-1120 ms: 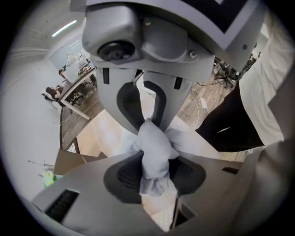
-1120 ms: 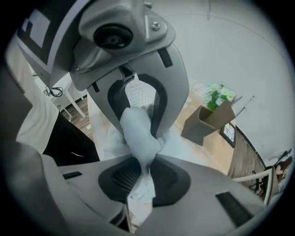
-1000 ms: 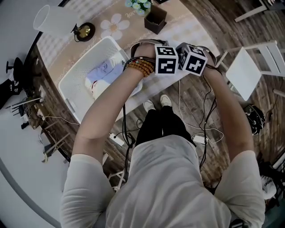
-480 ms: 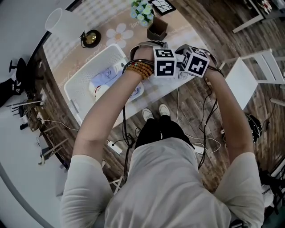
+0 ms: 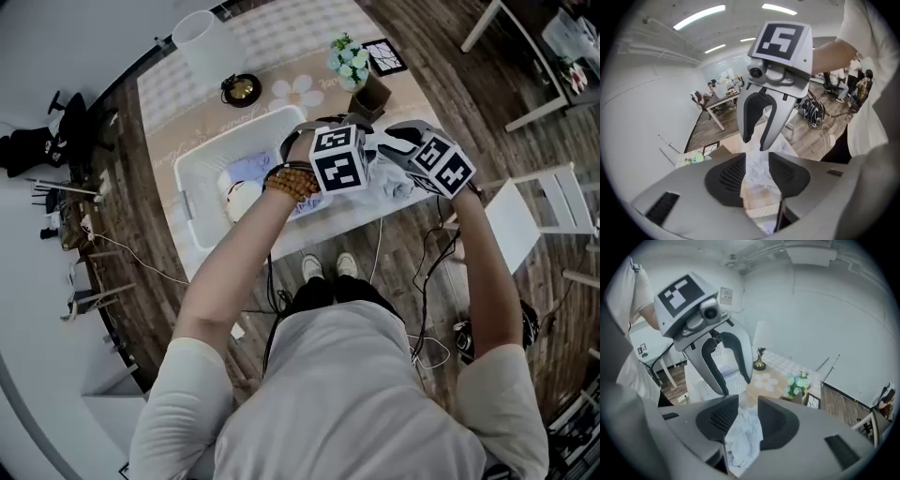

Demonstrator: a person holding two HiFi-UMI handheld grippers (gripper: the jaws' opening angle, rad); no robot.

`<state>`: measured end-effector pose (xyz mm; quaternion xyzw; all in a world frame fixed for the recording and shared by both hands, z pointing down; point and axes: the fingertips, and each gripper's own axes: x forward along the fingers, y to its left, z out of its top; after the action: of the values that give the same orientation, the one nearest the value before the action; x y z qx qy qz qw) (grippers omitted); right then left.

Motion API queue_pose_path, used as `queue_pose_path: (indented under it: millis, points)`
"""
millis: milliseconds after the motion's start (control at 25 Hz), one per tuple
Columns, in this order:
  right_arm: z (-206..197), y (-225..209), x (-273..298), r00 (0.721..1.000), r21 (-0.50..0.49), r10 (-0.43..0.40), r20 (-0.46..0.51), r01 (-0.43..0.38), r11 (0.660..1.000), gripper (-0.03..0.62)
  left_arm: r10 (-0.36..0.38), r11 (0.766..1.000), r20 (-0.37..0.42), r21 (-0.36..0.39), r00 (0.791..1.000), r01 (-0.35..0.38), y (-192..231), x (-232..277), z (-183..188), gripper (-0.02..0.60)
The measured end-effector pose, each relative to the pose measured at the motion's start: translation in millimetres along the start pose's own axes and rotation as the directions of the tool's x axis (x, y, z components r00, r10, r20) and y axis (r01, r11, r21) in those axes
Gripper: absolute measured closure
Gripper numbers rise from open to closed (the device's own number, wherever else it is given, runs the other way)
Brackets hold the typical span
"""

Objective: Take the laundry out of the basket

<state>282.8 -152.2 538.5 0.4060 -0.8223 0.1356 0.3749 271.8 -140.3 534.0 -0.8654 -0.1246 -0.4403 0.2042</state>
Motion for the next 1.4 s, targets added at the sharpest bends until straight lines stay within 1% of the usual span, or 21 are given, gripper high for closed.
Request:
queue_pose_path:
  millis: [40,80,120,160,200,280,360,520,600,640,760,800,880,960,1040,1160,1320,1400]
  points:
    - [12,5,-4,0.999,0.012,-0.002,0.042,0.001,1.000,0.446,0.027,0.999,0.038,-0.046,0.999,-0.026,0,-13,-2,0.401]
    - [25,11,-7,0.997,0.022,-0.003,0.083,0.001,1.000,0.451,0.062,0.993,0.081,-0.100,0.995,-0.054,1,-28,-5,0.418]
    - [38,18,-11,0.992,0.030,-0.006,0.124,0.002,1.000,0.464,0.103,0.983,0.133,-0.164,0.986,-0.081,3,-45,-7,0.432]
    - [51,24,-16,0.986,0.039,-0.011,0.163,0.005,0.999,0.475,0.148,0.967,0.192,-0.235,0.970,-0.101,6,-63,-8,0.446]
    - [64,30,-20,0.979,0.051,-0.018,0.202,0.007,0.999,0.486,0.196,0.945,0.254,-0.306,0.947,-0.114,9,-81,-10,0.464]
    - [90,43,-29,0.959,0.082,-0.028,0.282,0.005,0.997,0.530,0.297,0.899,0.357,-0.417,0.886,-0.133,12,-119,-14,0.493]
    - [115,56,-37,0.931,0.103,-0.030,0.363,-0.007,0.995,0.566,0.393,0.857,0.423,-0.490,0.816,-0.159,11,-154,-21,0.509]
    - [152,84,-57,0.873,0.144,-0.058,0.484,-0.014,0.990,0.589,0.540,0.780,0.501,-0.599,0.676,-0.179,-10,-211,-29,0.532]
    - [168,101,-69,0.845,0.161,-0.075,0.530,-0.013,0.987,0.595,0.598,0.742,0.524,-0.647,0.606,-0.174,-25,-238,-32,0.558]
    - [176,111,-74,0.832,0.161,-0.081,0.549,-0.010,0.987,0.597,0.623,0.726,0.531,-0.666,0.575,-0.172,-32,-249,-33,0.575]
    - [194,134,-88,0.796,0.164,-0.103,0.596,0.005,0.986,0.599,0.677,0.692,0.544,-0.700,0.496,-0.178,-50,-275,-33,0.574]
    - [198,140,-91,0.786,0.169,-0.113,0.608,0.012,0.986,0.599,0.690,0.683,0.545,-0.708,0.476,-0.179,-55,-281,-32,0.574]
    - [203,147,-96,0.766,0.182,-0.135,0.628,0.024,0.983,0.599,0.709,0.666,0.543,-0.725,0.450,-0.175,-63,-289,-30,0.574]
    - [204,151,-100,0.751,0.197,-0.155,0.642,0.033,0.980,0.599,0.724,0.652,0.536,-0.738,0.434,-0.175,-67,-294,-28,0.573]
    - [203,156,-103,0.746,0.205,-0.166,0.645,0.040,0.978,0.599,0.732,0.644,0.530,-0.744,0.428,-0.179,-71,-295,-28,0.572]
    - [198,162,-104,0.754,0.202,-0.173,0.633,0.055,0.978,0.599,0.739,0.638,0.529,-0.749,0.417,-0.179,-73,-296,-28,0.572]
    - [195,159,-103,0.757,0.214,-0.192,0.624,0.070,0.974,0.599,0.744,0.631,0.524,-0.756,0.414,-0.176,-72,-296,-27,0.571]
    - [195,157,-101,0.758,0.221,-0.202,0.621,0.078,0.972,0.599,0.750,0.625,0.517,-0.759,0.413,-0.186,-71,-297,-29,0.563]
